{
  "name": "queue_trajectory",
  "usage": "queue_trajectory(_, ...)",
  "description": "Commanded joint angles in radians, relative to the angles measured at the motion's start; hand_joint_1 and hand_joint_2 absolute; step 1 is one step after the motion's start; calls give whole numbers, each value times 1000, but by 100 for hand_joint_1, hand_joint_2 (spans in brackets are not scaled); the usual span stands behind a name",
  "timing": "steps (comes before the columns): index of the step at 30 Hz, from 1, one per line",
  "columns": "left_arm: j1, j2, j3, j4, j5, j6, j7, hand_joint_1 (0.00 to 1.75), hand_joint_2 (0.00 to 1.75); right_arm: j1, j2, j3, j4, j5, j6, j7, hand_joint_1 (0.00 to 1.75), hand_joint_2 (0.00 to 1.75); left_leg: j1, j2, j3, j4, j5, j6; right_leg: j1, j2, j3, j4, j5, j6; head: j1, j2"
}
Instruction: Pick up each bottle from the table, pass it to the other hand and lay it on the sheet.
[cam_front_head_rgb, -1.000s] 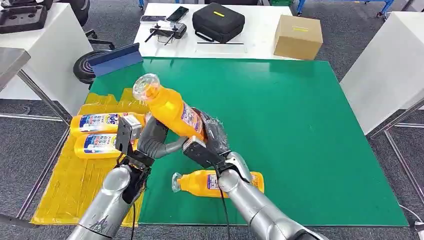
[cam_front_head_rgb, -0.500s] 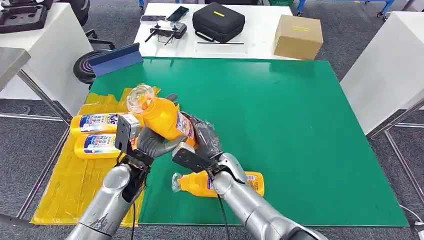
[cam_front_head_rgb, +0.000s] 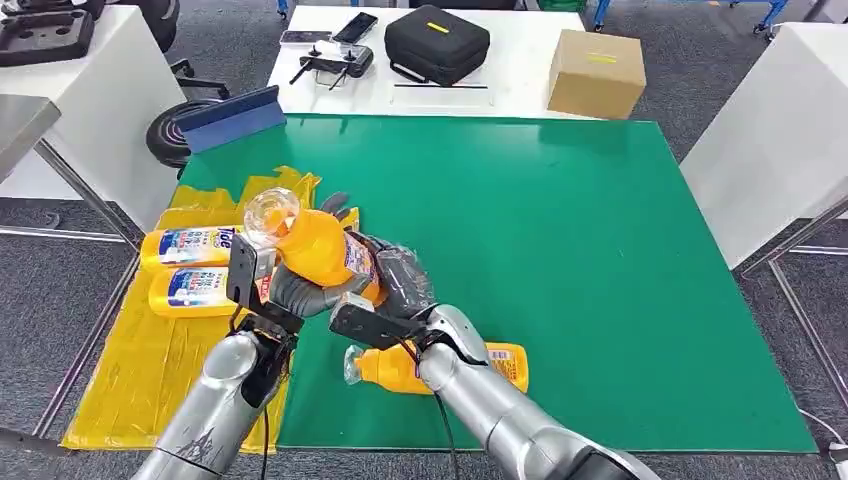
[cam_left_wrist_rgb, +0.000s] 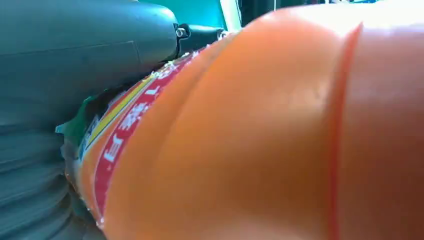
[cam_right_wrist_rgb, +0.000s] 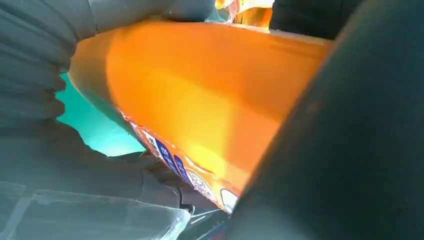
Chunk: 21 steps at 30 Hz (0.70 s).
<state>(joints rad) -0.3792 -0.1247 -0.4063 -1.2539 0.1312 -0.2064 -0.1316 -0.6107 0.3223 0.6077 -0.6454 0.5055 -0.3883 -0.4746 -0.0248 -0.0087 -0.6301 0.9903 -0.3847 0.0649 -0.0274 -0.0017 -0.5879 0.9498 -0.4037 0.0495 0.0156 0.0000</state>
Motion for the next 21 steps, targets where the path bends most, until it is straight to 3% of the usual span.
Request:
queue_trajectory(1, -70, -5, -53, 61, 8, -10, 6, 0, 175, -20, 27, 136, 62, 27, 55, 5, 175, 175, 3, 0, 5, 2, -4, -6, 2, -1, 6, 1, -3, -4, 0, 0)
queue_trajectory(5, -64, -6, -45, 55, 21, -5, -4, 0, 175, -17, 27, 146, 52, 19, 58, 19, 175, 175, 2, 0, 4, 1, -2, -5, 2, -1, 4, 0, -2, -3, 0, 0)
queue_trajectory(6, -61, -9, -38, 50, 26, 1, -15, 147, 175, -18, 27, 147, 51, 16, 59, 21, 175, 175, 2, -1, 2, 0, -1, -3, 1, -1, 3, 0, -1, -2, 0, 0)
queue_trajectory(7, -58, -10, -32, 45, 32, 8, -22, 175, 175, -18, 27, 145, 52, 13, 59, 22, 175, 175, 2, -1, 5, 2, -4, -6, 2, -1, 6, 1, -3, -4, 0, 0)
queue_trajectory(21, -32, -12, -12, 8, 40, 74, -45, 175, 175, -17, 27, 119, 55, -11, 66, 27, 175, 175, 2, -1, 2, 1, -1, -3, 1, -1, 3, 0, -2, -2, 0, 0)
